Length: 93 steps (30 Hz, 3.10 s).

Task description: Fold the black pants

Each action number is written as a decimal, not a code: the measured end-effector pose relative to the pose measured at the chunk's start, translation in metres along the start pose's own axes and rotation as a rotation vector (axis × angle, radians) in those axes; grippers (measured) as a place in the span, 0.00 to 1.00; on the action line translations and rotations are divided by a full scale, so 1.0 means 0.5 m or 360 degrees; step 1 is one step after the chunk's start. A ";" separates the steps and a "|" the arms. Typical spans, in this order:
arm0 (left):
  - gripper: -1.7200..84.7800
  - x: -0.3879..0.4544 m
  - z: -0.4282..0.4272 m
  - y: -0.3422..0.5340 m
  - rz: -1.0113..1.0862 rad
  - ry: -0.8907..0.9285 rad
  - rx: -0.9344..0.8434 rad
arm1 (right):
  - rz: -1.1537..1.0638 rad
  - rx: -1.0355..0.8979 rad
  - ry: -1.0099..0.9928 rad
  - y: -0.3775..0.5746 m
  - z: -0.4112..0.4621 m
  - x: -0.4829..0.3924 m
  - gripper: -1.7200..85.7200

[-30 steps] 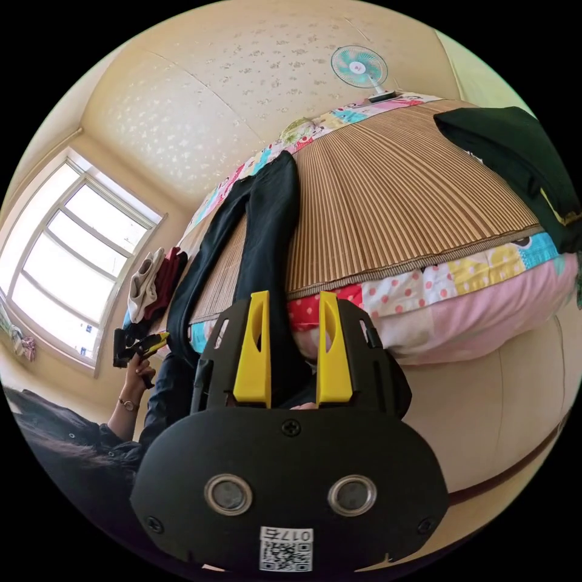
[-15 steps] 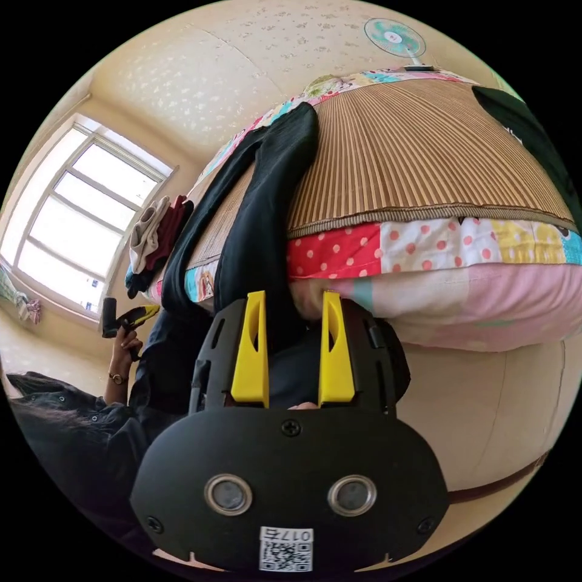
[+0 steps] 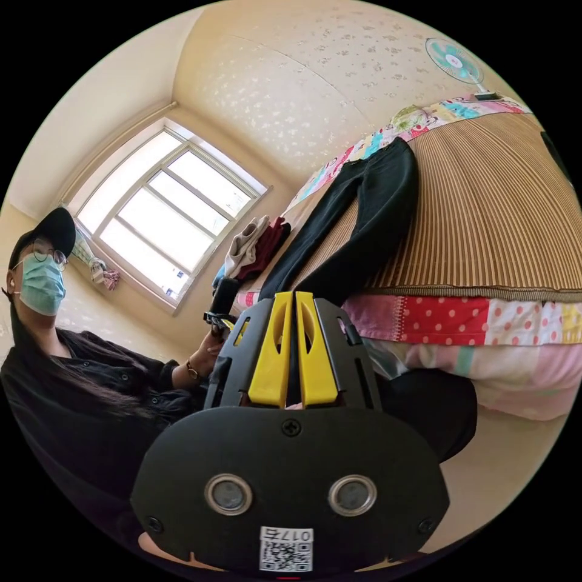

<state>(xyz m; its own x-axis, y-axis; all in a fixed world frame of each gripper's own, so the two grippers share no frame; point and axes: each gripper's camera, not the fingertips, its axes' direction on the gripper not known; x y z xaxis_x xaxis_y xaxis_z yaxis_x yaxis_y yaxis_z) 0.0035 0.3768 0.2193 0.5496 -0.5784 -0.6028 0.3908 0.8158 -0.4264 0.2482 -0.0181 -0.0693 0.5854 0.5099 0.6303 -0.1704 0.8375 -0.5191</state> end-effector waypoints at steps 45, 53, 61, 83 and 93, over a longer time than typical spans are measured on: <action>0.21 0.151 0.053 0.025 0.0085 -0.0242 0.0017 | 0.0116 -0.0465 -0.0171 0.086 -0.135 -0.041 0.07; 0.07 0.129 0.147 0.012 0.0131 -0.0591 -0.0134 | -0.0132 -0.1071 -0.0083 0.079 0.094 -0.058 0.10; 0.07 0.067 0.071 0.077 -0.0050 -0.0314 0.0180 | 0.0188 -0.0882 0.0162 -0.238 0.127 0.220 0.16; 0.06 0.038 -0.225 0.219 -0.0279 -0.0041 0.0795 | -0.0371 -0.0118 0.1230 -0.660 0.910 0.205 0.06; 0.07 0.019 -0.333 0.349 -0.0552 -0.0446 0.0966 | -0.0308 -0.0318 0.0816 -0.595 1.083 0.192 0.10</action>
<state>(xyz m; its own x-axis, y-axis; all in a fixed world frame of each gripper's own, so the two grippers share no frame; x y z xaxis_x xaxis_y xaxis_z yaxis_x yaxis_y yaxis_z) -0.0457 0.5139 0.0269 0.4565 -0.8469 -0.2729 0.8695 0.4897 -0.0652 -0.0742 -0.1119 0.4584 0.9083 0.1493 0.3907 0.1017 0.8273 -0.5524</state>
